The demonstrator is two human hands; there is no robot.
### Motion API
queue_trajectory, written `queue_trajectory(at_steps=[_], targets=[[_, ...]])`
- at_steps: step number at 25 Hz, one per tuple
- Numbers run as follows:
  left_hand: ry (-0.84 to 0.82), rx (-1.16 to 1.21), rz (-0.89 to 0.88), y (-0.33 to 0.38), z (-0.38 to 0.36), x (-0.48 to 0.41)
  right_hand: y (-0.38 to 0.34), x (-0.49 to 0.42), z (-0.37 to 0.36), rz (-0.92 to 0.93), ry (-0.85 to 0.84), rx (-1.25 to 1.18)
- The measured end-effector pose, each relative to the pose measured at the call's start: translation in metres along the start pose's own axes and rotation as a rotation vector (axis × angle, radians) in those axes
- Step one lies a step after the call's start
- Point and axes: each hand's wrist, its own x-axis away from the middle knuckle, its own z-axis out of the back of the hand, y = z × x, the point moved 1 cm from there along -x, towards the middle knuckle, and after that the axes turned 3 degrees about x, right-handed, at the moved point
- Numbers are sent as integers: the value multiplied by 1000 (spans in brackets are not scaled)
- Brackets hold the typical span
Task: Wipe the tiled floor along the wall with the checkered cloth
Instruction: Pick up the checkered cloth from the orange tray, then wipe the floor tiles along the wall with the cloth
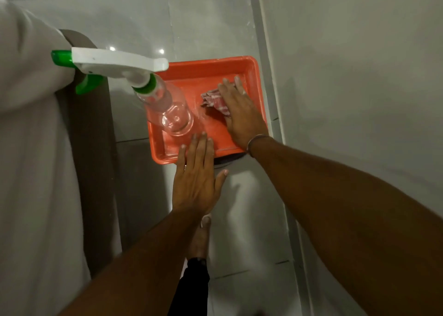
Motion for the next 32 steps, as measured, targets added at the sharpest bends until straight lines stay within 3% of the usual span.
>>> queue_trajectory(at_steps=[5, 9, 15, 20, 23, 27, 32], targets=[[-22, -60, -18, 30, 3, 65, -31, 105, 41, -18, 191, -170], [-74, -123, -4, 63, -27, 151, -32, 238, 30, -77, 96, -237], [-144, -116, 46, 94, -115, 230, 37, 373, -56, -204, -108, -176], [-151, -95, -65, 95, -216, 216, 119, 389, -151, -175, -175, -14], [-146, -88, -56, 80, -273, 193, 160, 368, -204, -220, -115, 60], [-184, -51, -17, 41, -354, 183, 194, 375, -290, -179, -199, 220], [-52, -31, -34, 21, -394, 191, 206, 360, -319, -180, -16, 232]])
